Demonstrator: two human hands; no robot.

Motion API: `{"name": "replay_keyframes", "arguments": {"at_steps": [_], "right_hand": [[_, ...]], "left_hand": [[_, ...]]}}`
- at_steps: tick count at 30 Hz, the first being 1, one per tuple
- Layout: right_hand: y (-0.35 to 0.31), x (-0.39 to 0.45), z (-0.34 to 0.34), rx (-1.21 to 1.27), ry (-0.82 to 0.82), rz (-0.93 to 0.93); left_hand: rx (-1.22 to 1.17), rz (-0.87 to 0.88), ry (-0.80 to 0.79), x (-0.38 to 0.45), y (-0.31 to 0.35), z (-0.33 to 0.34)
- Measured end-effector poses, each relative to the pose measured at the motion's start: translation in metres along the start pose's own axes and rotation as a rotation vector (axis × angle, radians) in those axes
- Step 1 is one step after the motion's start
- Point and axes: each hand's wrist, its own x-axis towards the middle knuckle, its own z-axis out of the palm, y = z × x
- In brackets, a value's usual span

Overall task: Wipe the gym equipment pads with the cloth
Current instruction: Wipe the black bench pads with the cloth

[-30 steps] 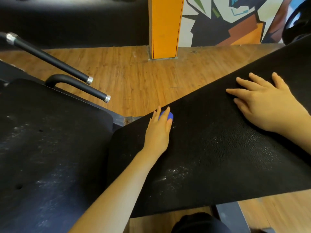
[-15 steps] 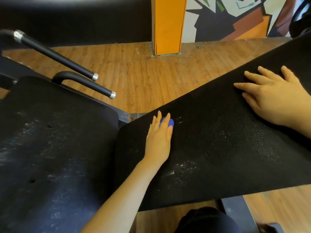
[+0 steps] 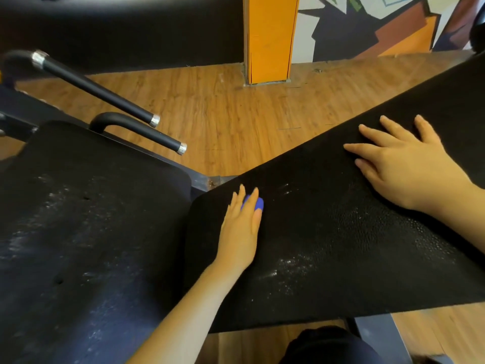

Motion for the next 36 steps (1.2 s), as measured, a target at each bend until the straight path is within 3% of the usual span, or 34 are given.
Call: {"name": "replay_keyframes", "arguments": {"at_steps": [4,9,16,22,28,34,36], "right_hand": [[-0.002,0.001,-0.002,0.004,-0.013,0.001],[0.001,0.003,0.001,-0.009,0.006,-0.009],[0.001,0.001,0.002,-0.004,0.001,-0.008],[0.001,0.003,0.003,-0.008,0.004,0.007],[-0.002,0.000,-0.002,-0.014,-0.025,0.013],[-0.003,0.001,-0.003,-0.015,-0.029,0.011],[-0.003,0.000,-0.003,-0.015,-0.020,0.009]], "left_hand": [[0.083,-0.003,-0.018,0.023,-0.012,-0.002],[0.001,-0.134,0.035,0.082,-0.014,-0.004],[-0.012,-0.068,-0.037,-0.009,-0.026,-0.011],[-0.007,-0.221,0.083,0.070,-0.005,-0.006],[0.126,0.061,-0.064,0.021,0.011,0.011],[0.147,-0.113,-0.080,0.023,-0.005,-0.009],[-0.049,-0.175,-0.070,0.019,-0.001,-0.012]]}}
